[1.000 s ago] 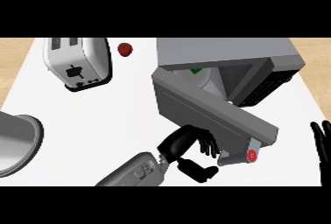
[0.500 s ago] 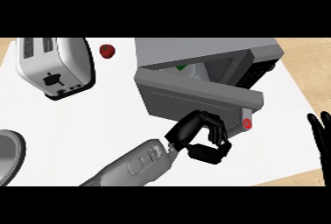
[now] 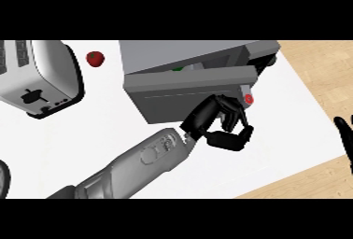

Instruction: Pick up the milk, place it into the microwave and close the microwave

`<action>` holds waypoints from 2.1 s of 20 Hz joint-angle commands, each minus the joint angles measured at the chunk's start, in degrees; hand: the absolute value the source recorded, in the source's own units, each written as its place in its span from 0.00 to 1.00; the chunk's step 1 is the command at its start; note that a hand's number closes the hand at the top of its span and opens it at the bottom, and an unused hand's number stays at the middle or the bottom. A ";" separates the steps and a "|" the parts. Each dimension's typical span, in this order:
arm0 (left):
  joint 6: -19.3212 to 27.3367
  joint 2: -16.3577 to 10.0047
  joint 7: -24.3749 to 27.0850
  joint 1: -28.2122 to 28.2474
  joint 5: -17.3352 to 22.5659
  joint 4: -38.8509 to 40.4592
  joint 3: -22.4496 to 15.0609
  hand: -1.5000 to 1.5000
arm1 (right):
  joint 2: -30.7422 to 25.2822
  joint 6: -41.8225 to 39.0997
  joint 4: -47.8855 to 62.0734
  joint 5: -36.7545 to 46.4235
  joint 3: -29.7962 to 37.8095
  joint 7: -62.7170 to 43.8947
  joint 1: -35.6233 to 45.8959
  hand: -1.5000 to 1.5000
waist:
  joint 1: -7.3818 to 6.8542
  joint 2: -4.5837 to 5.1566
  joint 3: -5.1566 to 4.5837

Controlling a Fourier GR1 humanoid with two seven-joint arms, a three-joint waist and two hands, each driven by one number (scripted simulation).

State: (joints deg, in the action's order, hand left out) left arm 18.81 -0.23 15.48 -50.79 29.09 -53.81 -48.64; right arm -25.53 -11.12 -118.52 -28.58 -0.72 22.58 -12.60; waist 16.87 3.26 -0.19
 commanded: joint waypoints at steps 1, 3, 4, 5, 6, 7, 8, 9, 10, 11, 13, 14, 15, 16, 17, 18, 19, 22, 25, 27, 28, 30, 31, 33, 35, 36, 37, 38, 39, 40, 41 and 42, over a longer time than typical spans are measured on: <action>1.56 0.22 0.86 -4.53 2.51 2.76 0.84 1.00 | -1.24 -1.32 -0.67 -1.52 0.04 -1.28 0.75 0.00 | 1.95 0.63 0.16; 2.03 0.20 1.05 -5.60 3.47 4.01 1.15 1.00 | -1.96 -1.89 -1.58 -2.71 0.53 -1.83 1.33 0.00 | 3.17 0.88 0.14; 2.38 0.19 0.87 -6.95 4.01 4.23 1.39 1.00 | -1.95 -1.87 -1.47 -2.60 0.02 -2.24 1.39 0.00 | 3.36 0.92 0.15; 2.69 0.19 0.57 -7.67 4.54 5.20 1.96 1.00 | -2.23 -2.03 -1.56 -3.14 0.69 -2.29 0.91 0.00 | 4.23 0.89 0.21; 2.55 0.18 0.34 -8.22 5.37 5.65 2.29 1.00 | -3.08 -2.40 -2.24 -3.23 0.81 -2.88 1.63 0.00 | 4.43 1.04 0.10; 3.34 0.17 0.02 -9.54 5.31 5.89 1.88 1.00 | -3.43 -2.66 -2.20 -3.62 0.59 -3.50 1.84 0.00 | 4.62 0.90 0.16; 3.36 0.16 0.61 -9.56 5.56 6.76 1.86 1.00 | -3.10 -2.36 -2.22 -4.25 1.04 -3.32 2.01 0.00 | 4.99 1.15 0.18; 3.73 0.15 0.46 -9.80 6.18 7.28 1.91 1.00 | -3.54 -2.43 -2.45 -4.20 1.16 -3.64 2.70 0.00 | 4.94 1.30 0.14; 4.03 0.15 0.67 -10.57 6.71 7.84 2.74 1.00 | -3.74 -2.31 -3.08 -4.79 1.36 -4.12 2.85 0.00 | 5.30 1.29 0.06; 4.43 0.15 0.52 -11.25 6.82 8.33 2.51 1.00 | -3.92 -2.84 -2.83 -5.04 1.13 -4.19 2.65 0.00 | 6.09 1.44 0.18; 4.64 0.13 0.73 -11.78 7.28 8.74 2.21 1.00 | -4.20 -2.50 -2.59 -5.43 1.92 -4.47 3.27 0.00 | 6.11 1.52 0.22; 5.20 0.12 0.36 -11.62 7.97 8.49 2.30 1.00 | -4.69 -2.93 -2.99 -5.87 1.63 -5.14 3.11 0.00 | 6.74 1.51 0.17; 5.62 0.11 1.31 -10.62 7.80 8.62 1.56 1.00 | -5.48 -2.99 -2.36 -5.70 3.05 -5.01 3.45 0.00 | 6.80 1.70 0.21; 6.20 0.10 1.33 -11.37 7.57 8.54 1.24 1.00 | -5.43 -2.92 -2.58 -5.83 2.73 -5.29 3.54 0.00 | 6.87 1.52 0.23; 6.02 0.09 1.20 -11.19 8.44 8.21 1.57 1.00 | -5.58 -3.17 -2.69 -6.46 2.95 -5.32 3.98 0.00 | 7.21 1.76 0.22; 7.15 0.08 1.70 -10.89 8.24 8.32 1.19 1.00 | -5.80 -3.14 -3.05 -6.56 3.01 -5.60 4.07 0.00 | 7.22 1.57 0.19; 6.95 0.08 1.91 -11.22 8.56 8.33 1.52 1.00 | -5.79 -2.82 -2.89 -6.94 3.01 -6.01 4.61 0.00 | 6.84 1.93 0.13; 8.72 0.06 1.90 -11.45 8.84 8.06 0.88 1.00 | -7.08 -3.00 -2.53 -6.98 4.28 -6.63 5.06 0.00 | 7.59 1.75 0.21; 10.04 0.05 2.20 -10.91 9.77 7.62 0.97 1.00 | -7.44 -2.81 -2.66 -7.86 5.12 -7.00 5.51 0.00 | 8.45 1.88 0.18; 10.47 0.04 2.38 -11.04 9.78 7.28 0.31 1.00 | -8.71 -3.60 -2.38 -7.49 5.90 -7.13 5.93 0.00 | 8.59 1.79 0.26; 10.87 0.03 2.14 -10.94 10.19 7.38 0.52 1.00 | -9.03 -3.51 -2.07 -7.89 6.09 -7.72 5.96 0.00 | 8.61 1.97 0.24; 11.47 0.03 2.70 -10.93 10.16 7.69 0.40 1.00 | -9.21 -3.54 -2.68 -8.45 6.58 -7.76 6.13 0.00 | 8.94 1.70 0.24; 11.40 0.03 2.46 -11.10 10.65 7.12 0.22 1.00 | -9.77 -3.49 -2.16 -8.68 7.12 -8.15 6.81 0.00 | 8.42 1.79 0.21; 12.47 0.03 2.37 -11.26 10.90 7.17 0.15 1.00 | -10.29 -3.84 -1.97 -9.08 7.50 -8.41 6.96 0.00 | 9.13 1.84 0.30; 12.81 0.02 2.90 -11.35 10.84 7.23 -0.24 1.00 | -10.07 -4.37 -1.91 -10.49 7.27 -8.49 7.04 0.00 | 8.94 1.78 0.39; 12.73 0.02 2.85 -11.18 11.35 7.25 -0.02 1.00 | -10.20 -4.03 -2.00 -10.44 7.31 -8.84 7.23 0.00 | 8.94 1.98 0.29; 13.37 0.02 2.96 -11.42 11.37 6.95 -0.18 1.00 | -10.14 -3.98 -1.37 -10.81 7.99 -8.50 7.57 0.00 | 9.17 1.97 0.42; 14.21 0.02 3.25 -11.43 11.14 7.12 -0.46 1.00 | -10.06 -4.01 -1.62 -11.08 7.54 -8.75 7.74 0.00 | 9.15 2.01 0.40; 13.53 0.02 3.25 -11.23 11.77 6.96 -0.28 1.00 | -10.67 -4.05 -1.48 -11.20 8.11 -9.13 7.83 0.00 | 9.01 2.00 0.30; 13.85 0.02 3.41 -10.98 11.62 6.99 -0.86 1.00 | -11.00 -4.60 -1.29 -12.02 8.45 -9.21 7.90 0.00 | 9.39 1.97 0.38; 14.35 0.02 3.97 -10.36 11.80 6.78 -0.94 1.00 | -10.90 -4.43 -1.12 -12.43 8.57 -9.23 8.36 0.00 | 9.64 2.40 0.34; 14.55 0.01 3.72 -11.24 11.98 6.97 -0.34 1.00 | -11.04 -4.56 -0.86 -12.17 8.30 -9.50 7.96 0.00 | 9.51 2.33 0.39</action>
State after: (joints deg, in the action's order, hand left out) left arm 35.11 -4.50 20.06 -55.79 40.67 -49.26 -49.59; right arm -36.05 -15.34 -119.92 -39.87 7.24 13.64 -4.90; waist 24.98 4.74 0.06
